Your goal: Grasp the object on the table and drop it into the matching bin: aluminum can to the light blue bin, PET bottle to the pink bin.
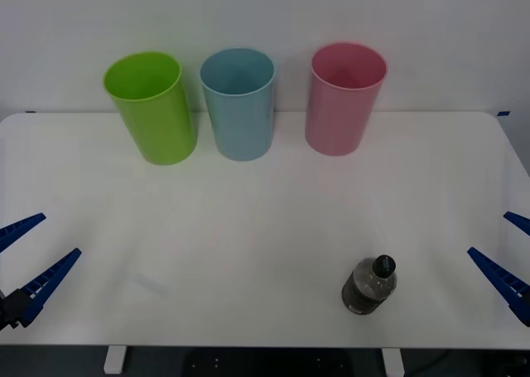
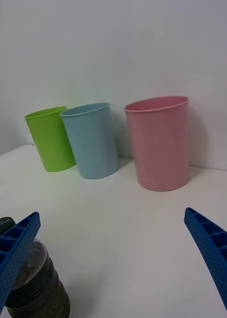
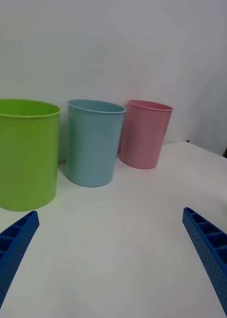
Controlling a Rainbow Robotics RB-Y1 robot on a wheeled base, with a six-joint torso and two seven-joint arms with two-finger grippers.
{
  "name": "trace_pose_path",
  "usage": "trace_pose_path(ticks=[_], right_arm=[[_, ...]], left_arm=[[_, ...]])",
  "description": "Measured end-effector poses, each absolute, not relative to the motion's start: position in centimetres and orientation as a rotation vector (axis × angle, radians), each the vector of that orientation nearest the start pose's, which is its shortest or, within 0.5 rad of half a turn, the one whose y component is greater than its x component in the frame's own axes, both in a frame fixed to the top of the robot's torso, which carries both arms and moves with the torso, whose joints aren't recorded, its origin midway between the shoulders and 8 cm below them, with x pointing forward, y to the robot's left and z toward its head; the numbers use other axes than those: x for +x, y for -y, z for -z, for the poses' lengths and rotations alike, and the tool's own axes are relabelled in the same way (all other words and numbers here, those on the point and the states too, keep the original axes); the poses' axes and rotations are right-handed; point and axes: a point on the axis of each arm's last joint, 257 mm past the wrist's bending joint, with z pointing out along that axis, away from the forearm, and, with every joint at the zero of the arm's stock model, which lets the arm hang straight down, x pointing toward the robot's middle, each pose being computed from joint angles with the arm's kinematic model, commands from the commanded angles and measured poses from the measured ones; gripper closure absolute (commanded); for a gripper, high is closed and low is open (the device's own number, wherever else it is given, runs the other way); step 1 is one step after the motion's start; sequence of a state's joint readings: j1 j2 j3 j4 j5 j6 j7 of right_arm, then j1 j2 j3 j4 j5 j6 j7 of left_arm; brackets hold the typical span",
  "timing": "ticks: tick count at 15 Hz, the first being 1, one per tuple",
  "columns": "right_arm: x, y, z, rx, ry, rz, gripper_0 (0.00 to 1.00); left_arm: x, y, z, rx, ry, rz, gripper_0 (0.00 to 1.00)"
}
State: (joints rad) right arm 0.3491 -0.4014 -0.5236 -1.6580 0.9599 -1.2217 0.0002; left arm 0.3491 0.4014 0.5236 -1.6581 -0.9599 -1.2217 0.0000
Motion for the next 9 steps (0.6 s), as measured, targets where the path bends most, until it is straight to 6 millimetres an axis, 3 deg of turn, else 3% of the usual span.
trace_pose_path(ticks=[4, 9], right_arm=[[33.4, 32.7, 17.8, -0.438, -1.452, -0.584, 0.0], [32.3, 32.0, 17.3, -0.473, -1.459, -0.608, 0.0]], left_arm=[[34.2, -33.0, 16.9, 0.465, -1.441, 0.567, 0.0], [34.2, -33.0, 16.9, 0.465, -1.441, 0.567, 0.0]])
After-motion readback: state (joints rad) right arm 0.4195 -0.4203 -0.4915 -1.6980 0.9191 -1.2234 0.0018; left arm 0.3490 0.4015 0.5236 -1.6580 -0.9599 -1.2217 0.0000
